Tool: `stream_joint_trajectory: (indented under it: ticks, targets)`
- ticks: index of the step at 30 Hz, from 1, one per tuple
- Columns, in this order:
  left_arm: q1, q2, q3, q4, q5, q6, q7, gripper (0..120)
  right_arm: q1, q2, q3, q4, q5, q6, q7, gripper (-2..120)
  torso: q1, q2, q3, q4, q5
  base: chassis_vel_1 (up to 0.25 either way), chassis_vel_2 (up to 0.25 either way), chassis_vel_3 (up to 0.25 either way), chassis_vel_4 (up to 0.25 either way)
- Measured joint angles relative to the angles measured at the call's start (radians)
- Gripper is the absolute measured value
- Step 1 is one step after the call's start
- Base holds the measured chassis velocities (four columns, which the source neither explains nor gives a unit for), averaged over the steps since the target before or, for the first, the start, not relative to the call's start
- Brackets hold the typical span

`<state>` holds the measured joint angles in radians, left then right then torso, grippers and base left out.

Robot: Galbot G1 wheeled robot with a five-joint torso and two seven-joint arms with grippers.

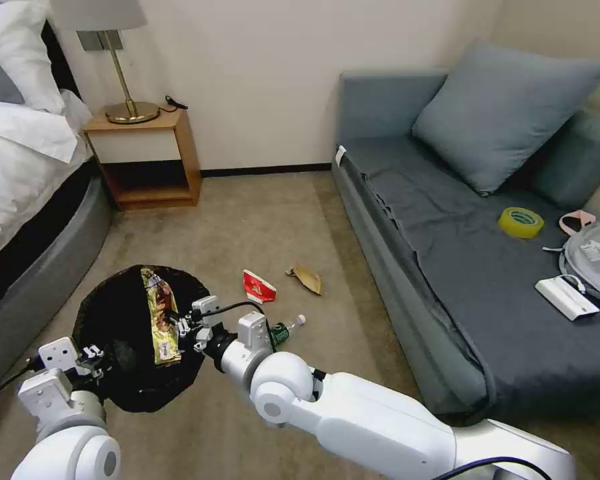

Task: Pick up the trash bin, then pick up the garbage on the floor and place it into the trash bin.

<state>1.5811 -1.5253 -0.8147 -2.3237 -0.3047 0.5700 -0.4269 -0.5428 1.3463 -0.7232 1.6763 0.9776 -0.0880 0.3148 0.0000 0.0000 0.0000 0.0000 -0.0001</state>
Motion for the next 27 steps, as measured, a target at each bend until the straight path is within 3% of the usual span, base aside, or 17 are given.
stream_joint_trajectory:
  ticks: [18, 24, 27]
  targets:
    - [0.001, -0.017, 0.039, 0.000, 0.035, -0.005, 0.000, 2, 0.061, 0.078, -0.102, -0.173, -0.071, 0.013, -0.020, 0, 0.000, 0.000, 0.000, 0.0000, 0.0001, 0.000, 0.000, 0.000, 0.000]
    - [-0.001, -0.019, 0.043, 0.004, 0.040, -0.011, 0.001, 2, 0.064, 0.070, -0.107, -0.172, -0.093, 0.010, -0.025, 18, 0.000, 0.000, 0.000, 0.0000, 0.0001, 0.000, 0.000, 0.000, 0.000]
    - [-0.004, -0.019, 0.044, 0.008, 0.040, -0.015, 0.002, 2, 0.066, 0.063, -0.107, -0.167, -0.100, 0.010, -0.025, 33, 0.000, 0.000, 0.000, 0.0000, 0.0002, 0.000, 0.000, 0.000, 0.000]
